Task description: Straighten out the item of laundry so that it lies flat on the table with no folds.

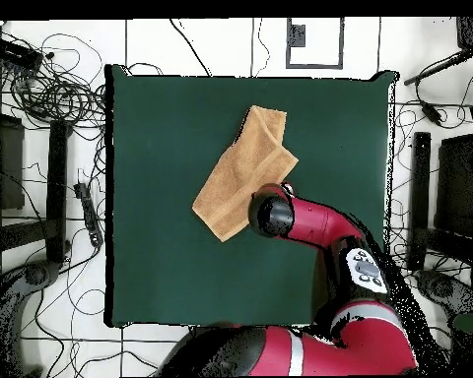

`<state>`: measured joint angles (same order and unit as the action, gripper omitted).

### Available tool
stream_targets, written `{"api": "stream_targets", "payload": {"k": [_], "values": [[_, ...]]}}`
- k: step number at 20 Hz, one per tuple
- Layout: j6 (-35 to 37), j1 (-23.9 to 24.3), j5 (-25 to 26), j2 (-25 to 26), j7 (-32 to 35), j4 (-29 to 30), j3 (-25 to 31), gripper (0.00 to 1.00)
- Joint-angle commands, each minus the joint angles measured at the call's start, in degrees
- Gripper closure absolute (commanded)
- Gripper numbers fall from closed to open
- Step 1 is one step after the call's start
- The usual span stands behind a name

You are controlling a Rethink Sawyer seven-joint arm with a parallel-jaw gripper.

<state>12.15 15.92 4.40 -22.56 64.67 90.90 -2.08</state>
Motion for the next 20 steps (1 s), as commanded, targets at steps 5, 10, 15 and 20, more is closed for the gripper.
{"api": "stream_targets", "payload": {"k": [5, 10, 15, 20], "values": [[-0.16, -1.32, -2.11, 6.71, 12.7, -2.62, 2.41, 0.0], [-0.07, -2.93, -3.16, 7.33, 14.15, -3.84, 0.91, 0.0], [-0.99, -3.99, -4.74, 6.75, 16.44, -2.48, -0.87, 0.0], [-6.46, -2.41, -3.76, 5.38, 17.03, 1.57, -0.48, 0.0]]}}
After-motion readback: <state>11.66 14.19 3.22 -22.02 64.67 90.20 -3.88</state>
